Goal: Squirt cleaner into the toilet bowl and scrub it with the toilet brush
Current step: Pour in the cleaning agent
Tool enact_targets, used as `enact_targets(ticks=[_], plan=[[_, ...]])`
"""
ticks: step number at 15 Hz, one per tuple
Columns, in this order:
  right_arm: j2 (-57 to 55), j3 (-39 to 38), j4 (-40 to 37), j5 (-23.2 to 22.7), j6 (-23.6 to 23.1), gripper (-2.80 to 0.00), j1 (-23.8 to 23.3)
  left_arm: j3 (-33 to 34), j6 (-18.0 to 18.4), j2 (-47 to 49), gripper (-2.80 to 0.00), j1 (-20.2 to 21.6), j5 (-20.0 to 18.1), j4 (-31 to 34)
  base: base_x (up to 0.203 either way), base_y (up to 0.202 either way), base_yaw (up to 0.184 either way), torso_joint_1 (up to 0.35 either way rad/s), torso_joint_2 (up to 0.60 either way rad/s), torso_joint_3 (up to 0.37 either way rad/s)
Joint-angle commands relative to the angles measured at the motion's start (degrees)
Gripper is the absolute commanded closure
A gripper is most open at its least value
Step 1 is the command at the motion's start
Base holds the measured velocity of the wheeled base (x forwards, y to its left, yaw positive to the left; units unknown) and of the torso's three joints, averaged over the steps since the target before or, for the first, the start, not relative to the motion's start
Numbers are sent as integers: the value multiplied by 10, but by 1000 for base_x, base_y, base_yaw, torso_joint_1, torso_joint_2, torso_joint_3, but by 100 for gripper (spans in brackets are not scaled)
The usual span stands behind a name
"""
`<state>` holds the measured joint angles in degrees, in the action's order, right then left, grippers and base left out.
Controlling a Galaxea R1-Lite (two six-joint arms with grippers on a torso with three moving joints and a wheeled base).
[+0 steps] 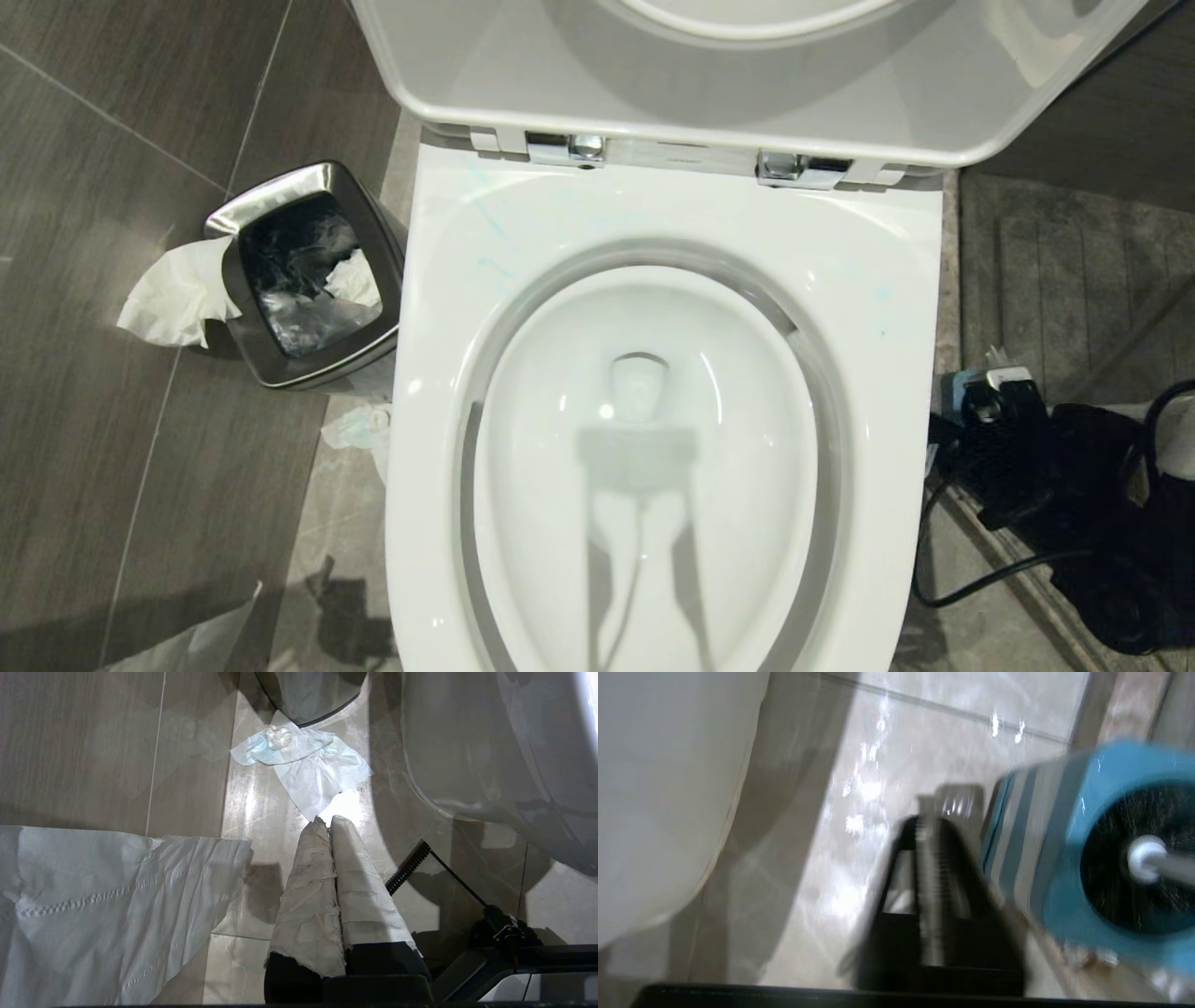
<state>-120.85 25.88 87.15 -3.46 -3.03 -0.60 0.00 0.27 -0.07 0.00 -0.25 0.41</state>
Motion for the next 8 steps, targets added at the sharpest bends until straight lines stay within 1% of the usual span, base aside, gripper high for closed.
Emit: enact_targets(ticks=[1, 4, 8], plan=[[-12, 29, 5, -1, 0, -280, 1, 2, 0, 1, 0, 0, 0, 0, 0, 0, 0, 0, 0, 0], [-18, 46, 5, -6, 7, -280, 9, 2, 0, 1, 0, 0, 0, 0, 0, 0, 0, 0, 0, 0], [-47, 131, 5, -7, 7, -280, 9, 2, 0, 1, 0, 0, 0, 0, 0, 0, 0, 0, 0, 0]])
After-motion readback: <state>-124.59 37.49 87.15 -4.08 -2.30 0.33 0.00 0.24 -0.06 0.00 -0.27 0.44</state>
